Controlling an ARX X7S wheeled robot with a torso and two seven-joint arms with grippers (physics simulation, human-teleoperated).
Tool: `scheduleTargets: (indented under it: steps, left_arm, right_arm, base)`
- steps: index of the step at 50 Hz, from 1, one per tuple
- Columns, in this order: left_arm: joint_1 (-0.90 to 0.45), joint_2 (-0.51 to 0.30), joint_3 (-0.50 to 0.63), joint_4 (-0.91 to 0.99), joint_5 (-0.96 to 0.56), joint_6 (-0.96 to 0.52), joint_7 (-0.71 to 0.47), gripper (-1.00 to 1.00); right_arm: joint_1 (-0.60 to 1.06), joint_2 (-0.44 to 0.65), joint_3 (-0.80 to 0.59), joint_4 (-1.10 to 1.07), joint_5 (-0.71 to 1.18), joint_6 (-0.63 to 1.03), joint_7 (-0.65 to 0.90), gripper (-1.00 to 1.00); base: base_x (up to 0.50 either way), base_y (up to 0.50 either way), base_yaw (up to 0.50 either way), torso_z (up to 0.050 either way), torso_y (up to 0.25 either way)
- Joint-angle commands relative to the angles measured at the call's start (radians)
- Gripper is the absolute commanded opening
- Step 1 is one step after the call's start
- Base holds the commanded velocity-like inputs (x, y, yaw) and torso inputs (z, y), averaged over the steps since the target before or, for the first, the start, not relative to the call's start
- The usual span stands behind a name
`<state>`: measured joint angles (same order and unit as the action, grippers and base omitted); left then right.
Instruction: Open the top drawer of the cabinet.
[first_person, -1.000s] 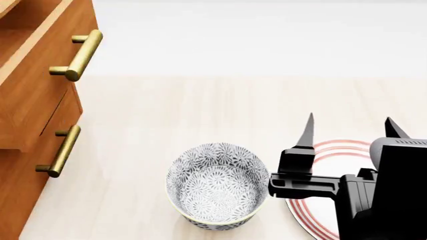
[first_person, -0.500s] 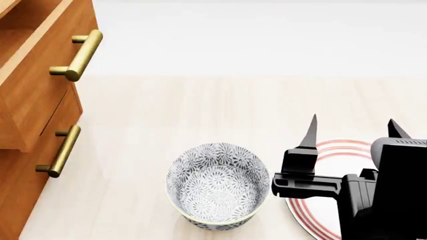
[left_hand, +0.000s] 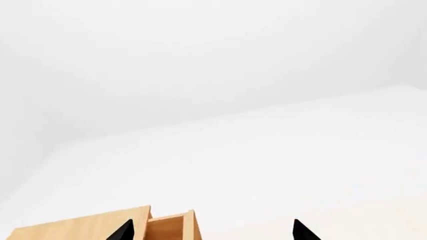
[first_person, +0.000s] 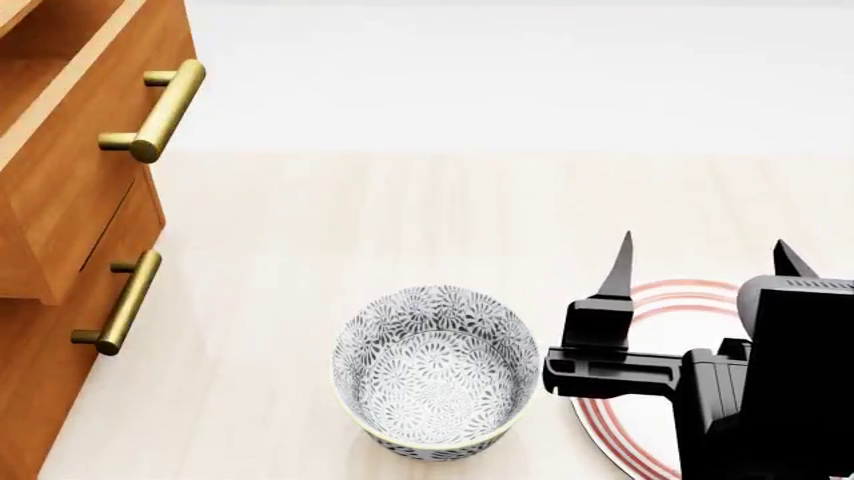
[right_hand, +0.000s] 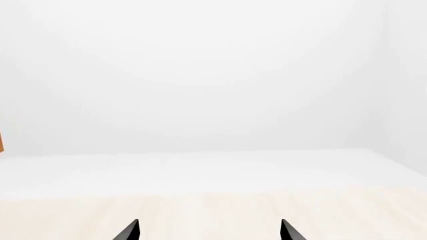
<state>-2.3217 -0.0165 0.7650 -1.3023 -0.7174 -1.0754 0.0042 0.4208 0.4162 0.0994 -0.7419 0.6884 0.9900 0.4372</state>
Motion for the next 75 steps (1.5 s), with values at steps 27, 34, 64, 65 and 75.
scheduleTargets:
  steps: [27,34,64,65,75]
  left_arm:
    - [0.172,0.016,-0.485,-0.006,0.397,-0.049,-0.027,1.0]
    - [0.204,0.016,-0.56,-0.006,0.462,-0.049,-0.024,1.0]
    - [0.297,0.016,-0.662,-0.006,0.569,-0.036,-0.007,1.0]
    - [0.299,0.016,-0.66,-0.006,0.565,-0.036,-0.008,1.0]
    - [0.318,0.016,-0.622,-0.006,0.516,-0.036,-0.021,1.0]
  right_arm:
    - [0.0,-0.006,0.004,0.01,-0.014,-0.022,-0.009,1.0]
    - [-0.004,-0.004,0.001,0.011,-0.013,-0.026,-0.01,1.0]
    - [-0.002,0.003,-0.018,0.023,-0.013,-0.038,-0.007,1.0]
    - [-0.005,0.003,-0.019,0.025,-0.015,-0.043,-0.008,1.0]
    - [-0.004,0.006,-0.016,0.021,-0.007,-0.039,-0.003,1.0]
  base:
    - [0.0,0.0,0.0,0.0,0.0]
    - [0.0,0.0,0.0,0.0,0.0]
    - [0.0,0.0,0.0,0.0,0.0]
    - [0.0,0.0,0.0,0.0,0.0]
    - [0.0,0.0,0.0,0.0,0.0]
